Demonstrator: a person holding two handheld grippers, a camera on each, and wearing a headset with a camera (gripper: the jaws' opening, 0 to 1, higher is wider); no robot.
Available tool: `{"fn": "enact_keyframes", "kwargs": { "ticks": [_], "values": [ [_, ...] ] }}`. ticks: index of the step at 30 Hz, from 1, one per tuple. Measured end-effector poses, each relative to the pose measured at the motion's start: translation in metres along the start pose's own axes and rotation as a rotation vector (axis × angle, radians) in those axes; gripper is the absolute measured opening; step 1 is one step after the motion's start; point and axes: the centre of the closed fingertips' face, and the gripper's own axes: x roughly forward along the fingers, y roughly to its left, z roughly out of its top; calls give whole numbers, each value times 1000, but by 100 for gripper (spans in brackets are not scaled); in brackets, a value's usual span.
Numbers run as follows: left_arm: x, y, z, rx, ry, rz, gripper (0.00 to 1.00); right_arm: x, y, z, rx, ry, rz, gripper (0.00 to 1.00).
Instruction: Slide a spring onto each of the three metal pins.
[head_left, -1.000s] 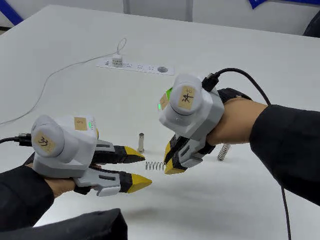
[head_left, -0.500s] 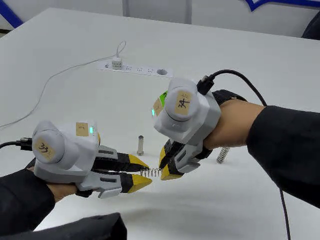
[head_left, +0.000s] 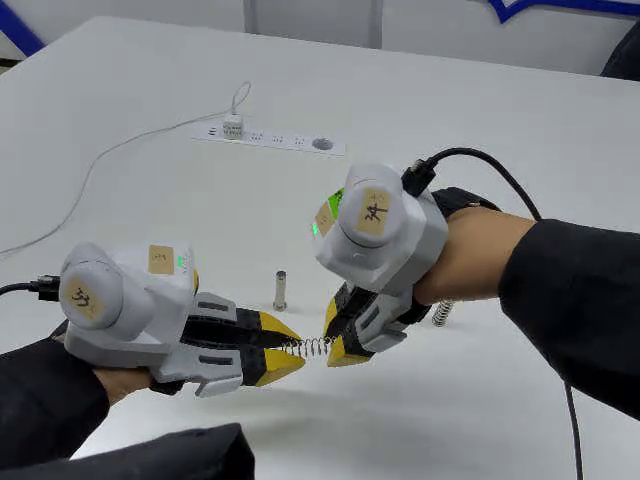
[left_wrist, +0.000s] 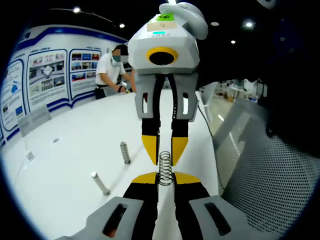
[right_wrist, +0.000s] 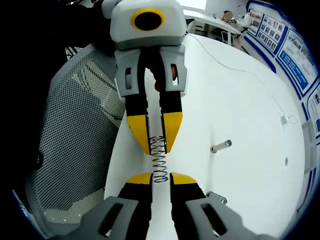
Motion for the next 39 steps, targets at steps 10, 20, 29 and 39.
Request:
{"fn": "enact_keyframes", "kwargs": {
  "ticks": [10,20,29,39],
  "values": [
    [0,4,-4,-6,8,12,11,-13,-3,11,10,-50,-19,12],
    [0,5,-5,-11,10,19,11,-27,0,40,-14,-120,-41,12],
    [-1,5,-4,-11,5,25,11,-27,-1,57,-17,-170,-47,12],
    [0,4,-2,-8,-2,19,11,-23,1,72,-24,-207,-51,11]
  ]
}}
